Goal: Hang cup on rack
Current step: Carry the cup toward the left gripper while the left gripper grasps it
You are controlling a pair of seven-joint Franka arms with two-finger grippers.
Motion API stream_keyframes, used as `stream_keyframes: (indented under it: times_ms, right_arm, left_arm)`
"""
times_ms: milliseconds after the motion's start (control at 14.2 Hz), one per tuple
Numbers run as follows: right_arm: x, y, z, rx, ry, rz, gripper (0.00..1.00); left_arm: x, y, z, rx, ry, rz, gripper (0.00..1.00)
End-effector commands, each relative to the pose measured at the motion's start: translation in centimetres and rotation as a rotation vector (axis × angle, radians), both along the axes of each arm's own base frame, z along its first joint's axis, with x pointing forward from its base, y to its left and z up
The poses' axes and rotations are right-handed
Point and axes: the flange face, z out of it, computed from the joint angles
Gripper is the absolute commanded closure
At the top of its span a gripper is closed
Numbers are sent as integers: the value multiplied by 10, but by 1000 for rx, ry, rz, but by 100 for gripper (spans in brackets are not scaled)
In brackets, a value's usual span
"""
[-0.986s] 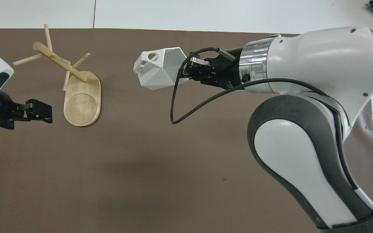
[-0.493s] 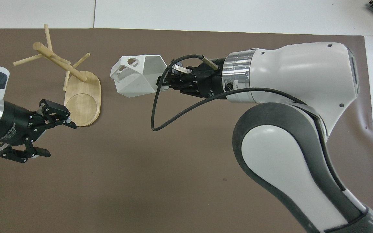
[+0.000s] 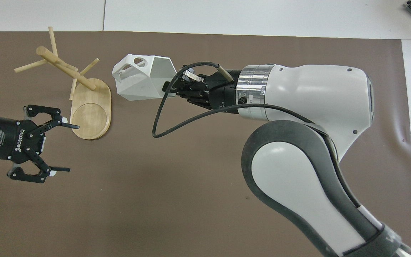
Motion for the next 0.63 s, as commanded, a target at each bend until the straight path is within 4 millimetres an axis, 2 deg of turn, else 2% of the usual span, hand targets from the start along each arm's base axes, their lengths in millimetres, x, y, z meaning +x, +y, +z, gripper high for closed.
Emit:
stream_keyframes:
  times_ms: [0, 141, 282, 564]
  right_arm:
    - [-4, 4, -1, 17, -41, 10, 100]
    - [-6, 6, -9, -4, -76, 45, 100]
    - [-7, 8, -10, -10, -96, 65, 100]
    - [-8, 11, -19, -33, -150, 128, 100]
  left_arm:
    - [9, 2, -13, -100, 40, 123, 0]
    - [24, 17, -18, -183, 57, 189, 0]
    - [40, 19, -33, -211, 91, 195, 0]
    - [55, 16, -39, -347, 115, 245, 0]
